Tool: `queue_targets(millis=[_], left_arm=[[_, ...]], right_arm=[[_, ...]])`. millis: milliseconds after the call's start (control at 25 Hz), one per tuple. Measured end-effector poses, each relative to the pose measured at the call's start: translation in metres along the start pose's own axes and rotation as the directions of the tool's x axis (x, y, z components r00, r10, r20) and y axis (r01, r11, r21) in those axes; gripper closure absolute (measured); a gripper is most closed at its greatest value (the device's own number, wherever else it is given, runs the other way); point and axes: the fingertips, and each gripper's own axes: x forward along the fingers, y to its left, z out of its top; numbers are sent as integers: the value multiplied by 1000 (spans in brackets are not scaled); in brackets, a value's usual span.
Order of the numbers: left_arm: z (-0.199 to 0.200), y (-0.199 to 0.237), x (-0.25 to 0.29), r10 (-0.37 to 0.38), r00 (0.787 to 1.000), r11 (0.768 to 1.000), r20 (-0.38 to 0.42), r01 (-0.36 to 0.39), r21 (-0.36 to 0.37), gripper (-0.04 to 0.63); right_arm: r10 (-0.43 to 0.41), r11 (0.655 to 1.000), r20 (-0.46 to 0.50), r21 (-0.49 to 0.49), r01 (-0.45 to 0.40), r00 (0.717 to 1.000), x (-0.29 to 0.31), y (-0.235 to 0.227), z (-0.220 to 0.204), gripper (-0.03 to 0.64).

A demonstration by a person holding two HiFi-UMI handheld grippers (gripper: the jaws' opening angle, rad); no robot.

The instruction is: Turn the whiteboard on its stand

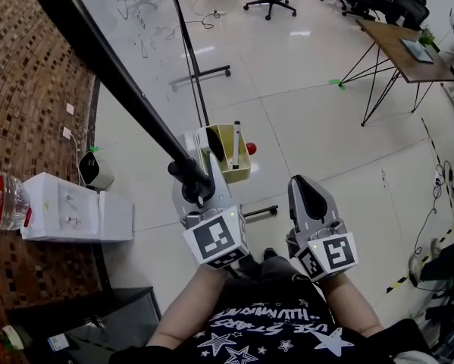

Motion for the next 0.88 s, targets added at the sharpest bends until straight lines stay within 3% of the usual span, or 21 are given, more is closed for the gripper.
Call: queue_targets(millis=[440, 680, 880], left_arm=[[-2, -18, -70, 6, 1000, 1000, 7, -7, 4, 465], [12, -45, -107, 12, 1000, 1000, 7, -12, 6, 463], [17, -69, -139, 11, 1000, 1000, -10, -11, 8, 459]], right_arm=[[85, 995, 6, 46, -85, 996, -54, 7, -5, 592], [98, 993, -48, 63, -95, 994, -93, -9, -3, 592], [123, 991, -25, 53, -121, 992, -124, -16, 2, 592]])
